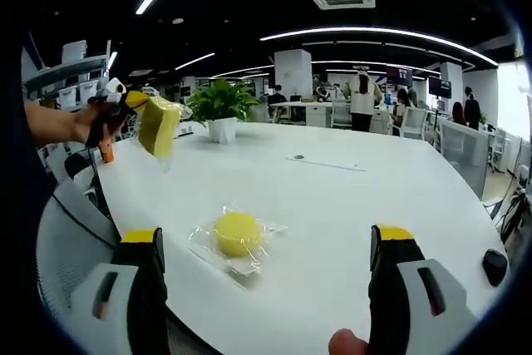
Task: Compare the silicone blocks by pressing each to a similar depth, holding the contact briefly, and releasing to observe deformation and rebound differences across the visible hardness samples.
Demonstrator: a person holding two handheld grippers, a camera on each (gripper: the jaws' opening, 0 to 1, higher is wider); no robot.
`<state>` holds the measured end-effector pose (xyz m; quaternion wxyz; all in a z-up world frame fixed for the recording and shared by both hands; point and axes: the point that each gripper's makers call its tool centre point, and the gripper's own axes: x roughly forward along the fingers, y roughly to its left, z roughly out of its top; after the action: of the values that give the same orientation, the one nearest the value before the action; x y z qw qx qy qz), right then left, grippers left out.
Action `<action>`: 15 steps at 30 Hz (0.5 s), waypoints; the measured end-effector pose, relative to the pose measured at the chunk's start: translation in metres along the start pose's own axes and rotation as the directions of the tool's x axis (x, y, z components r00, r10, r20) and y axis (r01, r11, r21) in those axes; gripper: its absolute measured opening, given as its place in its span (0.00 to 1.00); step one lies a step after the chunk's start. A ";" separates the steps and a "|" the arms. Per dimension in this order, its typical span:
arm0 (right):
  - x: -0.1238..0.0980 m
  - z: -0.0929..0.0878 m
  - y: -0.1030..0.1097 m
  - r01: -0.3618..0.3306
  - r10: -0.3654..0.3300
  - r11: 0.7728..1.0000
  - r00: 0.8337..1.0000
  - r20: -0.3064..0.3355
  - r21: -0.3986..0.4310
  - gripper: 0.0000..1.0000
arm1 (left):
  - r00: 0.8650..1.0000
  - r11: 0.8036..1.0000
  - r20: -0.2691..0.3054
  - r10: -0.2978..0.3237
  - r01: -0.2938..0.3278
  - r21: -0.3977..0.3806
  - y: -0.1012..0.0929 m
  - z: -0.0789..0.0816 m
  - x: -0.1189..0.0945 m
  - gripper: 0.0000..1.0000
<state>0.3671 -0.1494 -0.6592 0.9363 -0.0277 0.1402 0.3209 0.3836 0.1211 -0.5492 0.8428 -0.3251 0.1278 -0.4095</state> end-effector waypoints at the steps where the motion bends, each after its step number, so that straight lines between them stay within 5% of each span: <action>1: 0.000 0.000 0.000 -0.001 0.001 1.000 1.000 0.001 0.006 0.97 | 1.000 1.000 -0.002 0.003 -0.003 -0.004 0.003 -0.002 0.001 0.00; 15: -0.002 -0.003 -0.001 0.013 -0.013 0.999 1.000 0.004 0.035 0.97 | 1.000 0.995 -0.021 0.013 -0.015 -0.097 0.035 -0.016 -0.002 0.00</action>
<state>0.3653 -0.1516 -0.6614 0.9390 -0.0116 0.1435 0.3123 0.3960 0.1318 -0.5844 0.8274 -0.3607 0.1583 -0.4002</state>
